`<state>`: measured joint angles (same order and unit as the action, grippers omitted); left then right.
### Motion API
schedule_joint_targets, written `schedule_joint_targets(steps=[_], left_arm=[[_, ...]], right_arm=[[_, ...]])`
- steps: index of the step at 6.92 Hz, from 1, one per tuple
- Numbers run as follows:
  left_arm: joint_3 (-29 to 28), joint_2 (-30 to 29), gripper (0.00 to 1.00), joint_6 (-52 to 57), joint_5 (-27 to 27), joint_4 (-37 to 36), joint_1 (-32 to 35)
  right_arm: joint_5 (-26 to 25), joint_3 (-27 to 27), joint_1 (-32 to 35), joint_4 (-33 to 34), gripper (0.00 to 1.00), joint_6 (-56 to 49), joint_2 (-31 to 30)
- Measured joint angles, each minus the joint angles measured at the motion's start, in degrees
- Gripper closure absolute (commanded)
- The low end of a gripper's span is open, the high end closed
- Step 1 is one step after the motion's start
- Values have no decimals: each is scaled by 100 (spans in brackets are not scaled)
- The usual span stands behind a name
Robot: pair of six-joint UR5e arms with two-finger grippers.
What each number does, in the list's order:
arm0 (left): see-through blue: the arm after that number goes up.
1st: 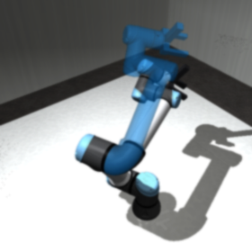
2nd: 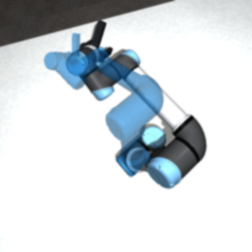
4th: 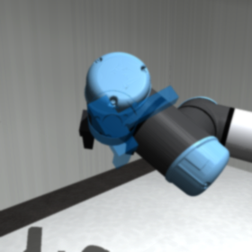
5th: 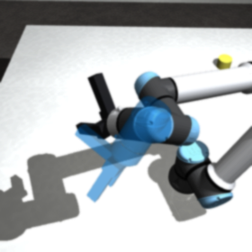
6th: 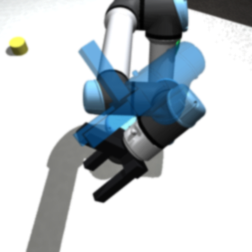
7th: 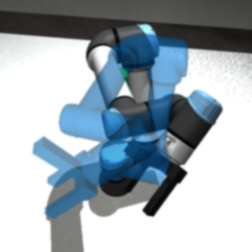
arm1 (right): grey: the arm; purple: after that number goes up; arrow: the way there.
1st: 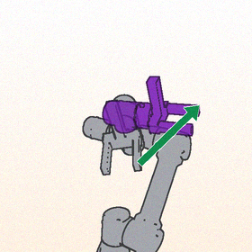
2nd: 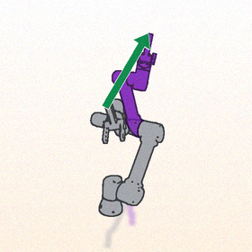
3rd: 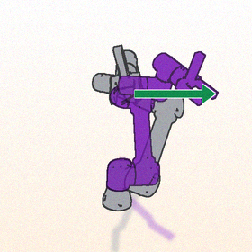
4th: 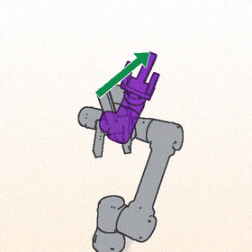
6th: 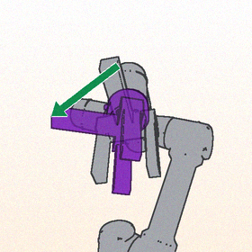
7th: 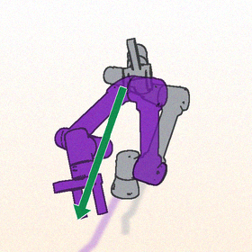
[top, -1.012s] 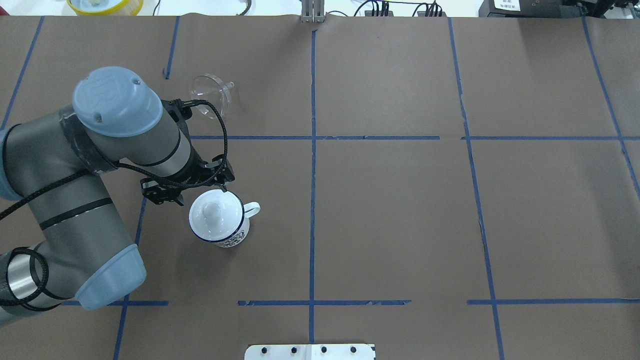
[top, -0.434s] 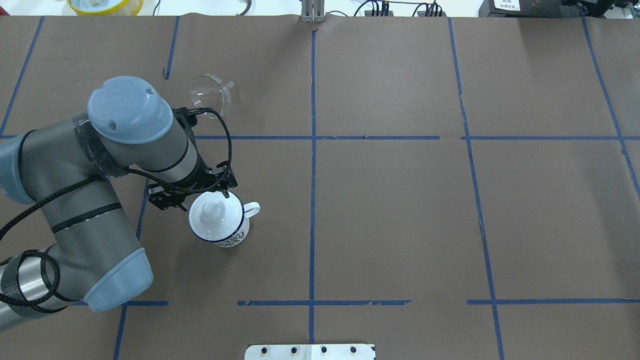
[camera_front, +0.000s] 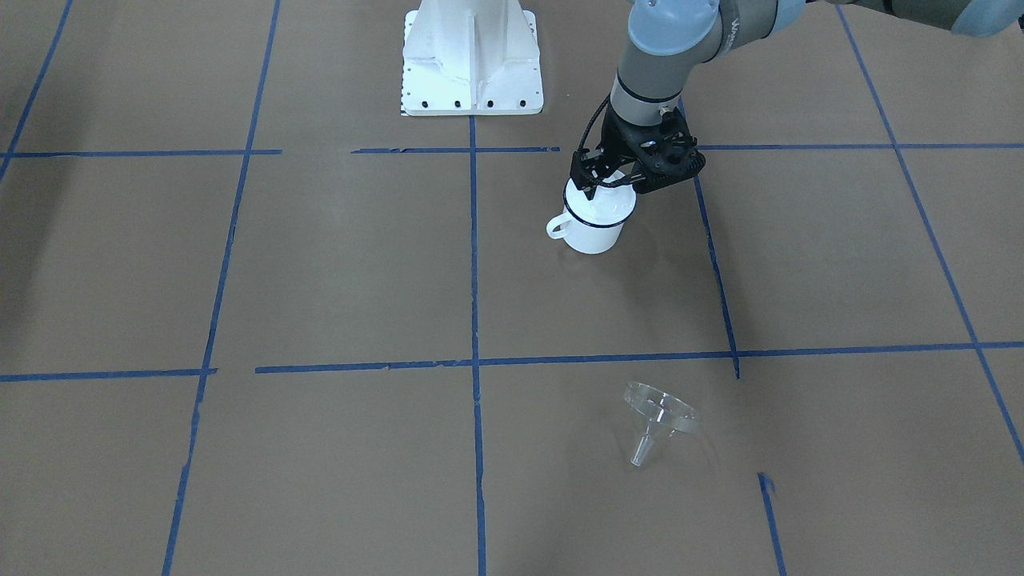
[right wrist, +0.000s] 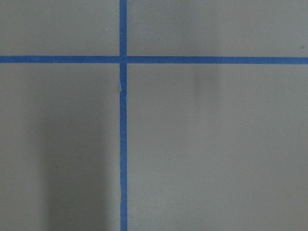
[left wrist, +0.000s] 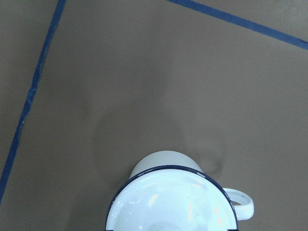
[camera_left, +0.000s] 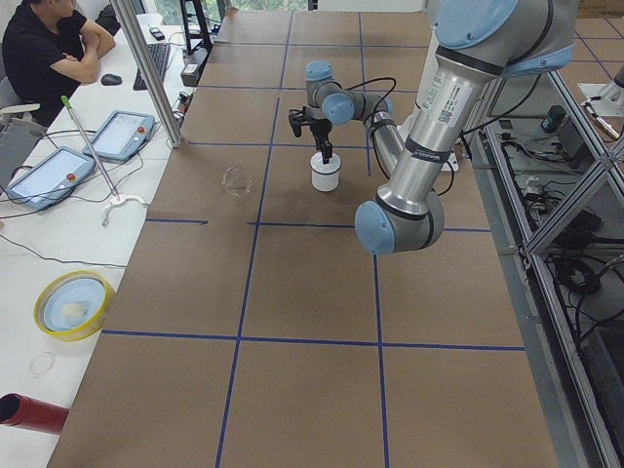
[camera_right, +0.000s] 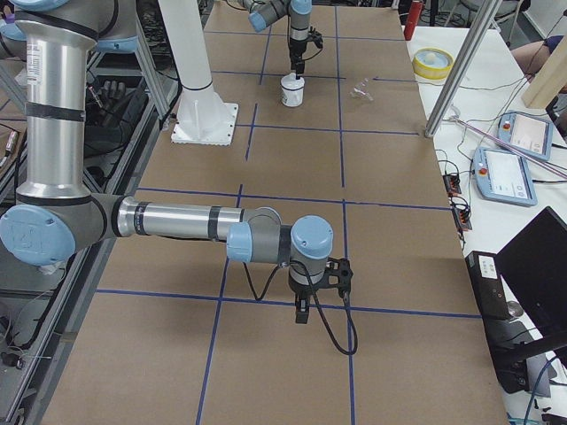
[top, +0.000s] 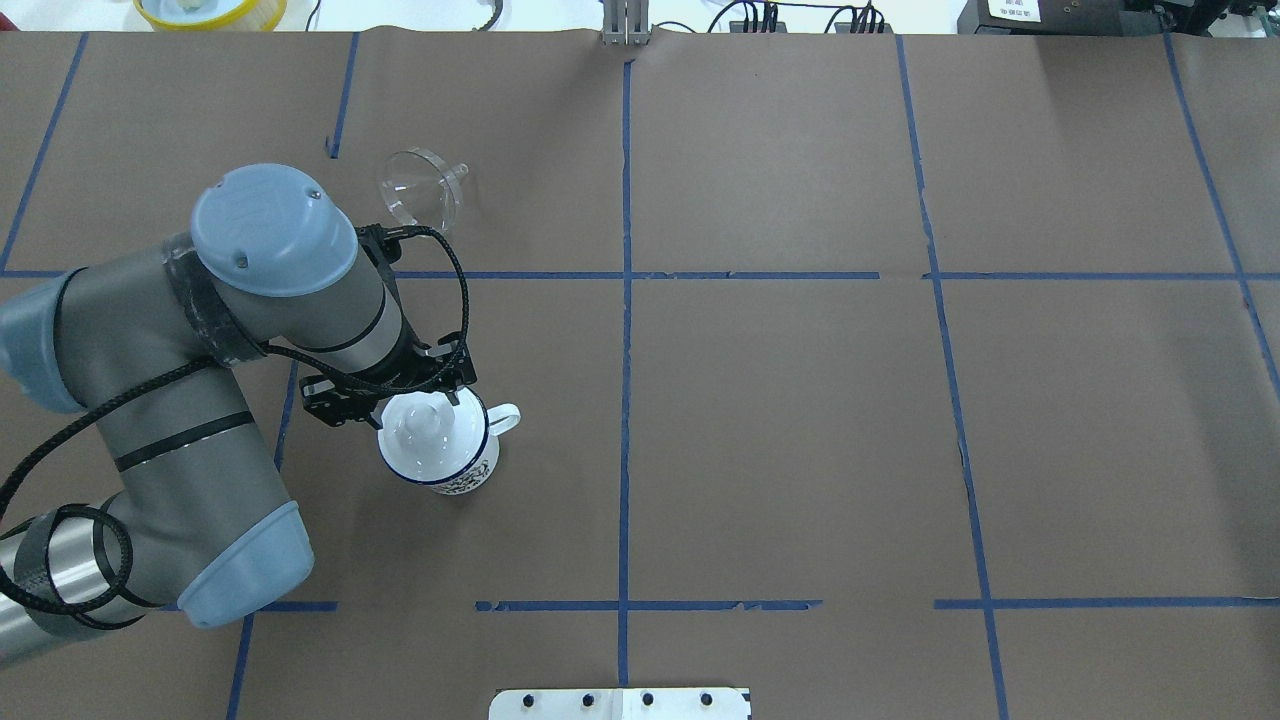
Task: Place funnel on cup
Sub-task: 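Lower the left gripper and grasp the white lid's knob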
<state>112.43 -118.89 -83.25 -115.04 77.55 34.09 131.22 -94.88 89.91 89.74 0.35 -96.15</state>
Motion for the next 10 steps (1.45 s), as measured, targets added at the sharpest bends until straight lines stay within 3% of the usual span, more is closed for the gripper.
schedule_joint_targets(steps=[3,6,7,10], left_arm=[[0,-2,26,-6,-31,-3,-29],[10,-3,72,-7,-56,5,-41],[9,-2,100,-5,-60,6,-43],[127,-49,100,0,-56,-16,-19]], right_arm=[[0,0,0,0,0,0,0],[0,-4,0,0,0,0,0],[0,-4,0,0,0,0,0],[0,-4,0,0,0,0,0]])
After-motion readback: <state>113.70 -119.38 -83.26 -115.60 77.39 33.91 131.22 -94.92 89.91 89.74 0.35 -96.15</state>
